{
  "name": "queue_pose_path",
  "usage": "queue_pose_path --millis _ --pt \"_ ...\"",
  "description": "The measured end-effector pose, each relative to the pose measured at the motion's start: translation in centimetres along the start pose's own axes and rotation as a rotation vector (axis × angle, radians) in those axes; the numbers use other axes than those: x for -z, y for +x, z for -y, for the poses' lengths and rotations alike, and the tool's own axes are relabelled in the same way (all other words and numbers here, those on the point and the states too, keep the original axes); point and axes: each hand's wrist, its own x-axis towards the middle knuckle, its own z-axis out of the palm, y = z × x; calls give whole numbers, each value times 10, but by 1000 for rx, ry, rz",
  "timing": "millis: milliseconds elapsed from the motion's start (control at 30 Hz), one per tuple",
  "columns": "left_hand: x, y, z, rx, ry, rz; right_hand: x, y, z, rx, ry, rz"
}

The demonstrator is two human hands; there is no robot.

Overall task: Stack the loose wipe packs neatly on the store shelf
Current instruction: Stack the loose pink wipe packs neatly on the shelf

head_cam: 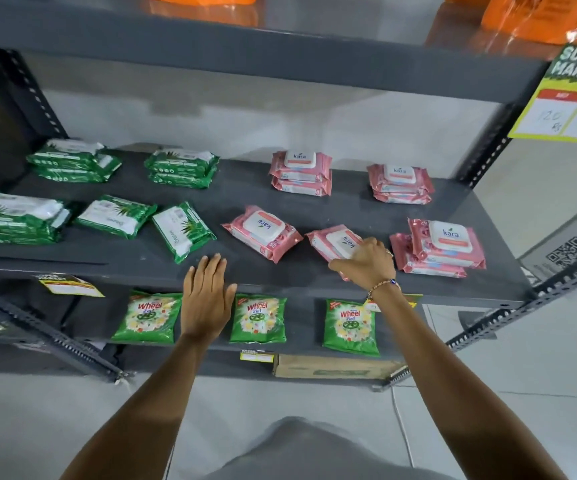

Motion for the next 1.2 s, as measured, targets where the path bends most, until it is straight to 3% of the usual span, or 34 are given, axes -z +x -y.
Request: queue_pose_path --millis 167,467,833,933,1033,1100,1200 --pt "-6 3 4 -12 20 -41 19 -1 27 55 75 -204" --pt "-21 7 13 -59 42 -173 -13 8 98 364 108 8" --pt "-32 4 13 -78 8 -319 -34 9 123 423 -64 91" --pt "-17 8 -8 67 -81 -335 -21 13 124 403 -85 220" --pt "5 26 -52 239 -285 -276 0 23 126 327 132 375" --pt "26 46 -80 347 -560 -158 8 35 123 220 308 491" --pt "48 76 -102 572 -767 54 7 47 110 100 387 682"
